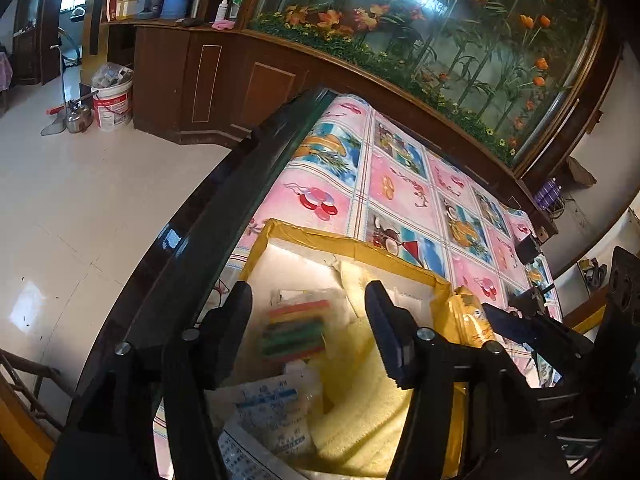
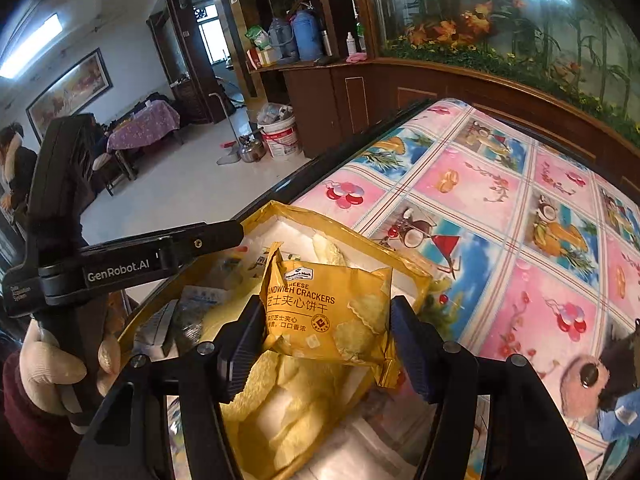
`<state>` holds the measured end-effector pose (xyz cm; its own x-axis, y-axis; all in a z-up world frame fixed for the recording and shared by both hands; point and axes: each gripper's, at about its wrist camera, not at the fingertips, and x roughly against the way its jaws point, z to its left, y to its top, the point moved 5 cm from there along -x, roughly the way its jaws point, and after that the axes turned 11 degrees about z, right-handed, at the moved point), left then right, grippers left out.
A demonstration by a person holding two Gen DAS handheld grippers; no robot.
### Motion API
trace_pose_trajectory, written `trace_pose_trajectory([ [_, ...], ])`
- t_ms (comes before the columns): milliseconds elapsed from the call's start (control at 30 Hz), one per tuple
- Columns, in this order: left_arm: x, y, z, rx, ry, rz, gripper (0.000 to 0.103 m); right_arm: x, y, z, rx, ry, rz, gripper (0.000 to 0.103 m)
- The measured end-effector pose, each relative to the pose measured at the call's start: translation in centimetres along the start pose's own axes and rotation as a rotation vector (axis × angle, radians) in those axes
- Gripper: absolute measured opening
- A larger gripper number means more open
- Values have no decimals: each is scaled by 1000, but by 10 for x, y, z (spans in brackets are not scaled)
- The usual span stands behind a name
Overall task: Organize soft objects
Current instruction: 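Carry the sticks bag and crackers bag into the box and open both tools, then withdraw both tools from the box back over the table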
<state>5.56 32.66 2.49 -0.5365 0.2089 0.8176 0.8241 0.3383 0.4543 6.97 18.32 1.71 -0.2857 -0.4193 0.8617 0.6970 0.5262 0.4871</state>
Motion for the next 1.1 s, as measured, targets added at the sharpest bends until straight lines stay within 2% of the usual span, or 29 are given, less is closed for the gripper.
trace_pose_trajectory([
  [167, 6, -7, 3, 31, -56, 8, 69, -24, 4, 5, 17, -2, 15, 75],
  [300, 19, -20, -1, 34, -80, 4, 69, -7, 0, 0, -14, -4, -27, 77],
  [400, 34, -32, -14, -7, -72, -22, 70, 17, -9, -11, -65, 3, -65, 77],
  [467, 45, -42, -28, -53, -47, -44, 71, 35, -21, -18, -91, 28, -91, 77],
  [533, 58, -53, -47, -108, -3, -82, 73, 52, -36, -26, -107, 16, -113, 78],
  [667, 89, -70, -85, -180, 149, -194, 77, 85, -70, -46, -148, -17, -152, 79],
  [767, 126, -81, -115, -191, 278, -340, 89, 109, -95, -65, -200, -24, -181, 79],
  [800, 137, -87, -123, -188, 308, -399, 101, 116, -102, -71, -218, -26, -192, 79],
  [833, 141, -96, -128, -175, 294, -431, 103, 124, -111, -78, -237, -29, -205, 80],
  [867, 134, -106, -131, -158, 215, -419, 103, 131, -120, -85, -255, -32, -218, 81],
  [900, 114, -114, -136, -163, 111, -331, 103, 139, -128, -91, -271, -36, -228, 82],
  [933, 87, -122, -142, -181, 56, -200, 103, 145, -137, -98, -287, -42, -236, 82],
  [967, 67, -129, -146, -187, 54, -111, 101, 151, -146, -104, -300, -47, -240, 82],
  [1000, 53, -136, -148, -182, 80, -79, 95, 156, -155, -110, -313, -56, -245, 82],
  [1100, 41, -150, -159, -199, 184, -100, 95, 173, -183, -129, -347, -94, -260, 82],
])
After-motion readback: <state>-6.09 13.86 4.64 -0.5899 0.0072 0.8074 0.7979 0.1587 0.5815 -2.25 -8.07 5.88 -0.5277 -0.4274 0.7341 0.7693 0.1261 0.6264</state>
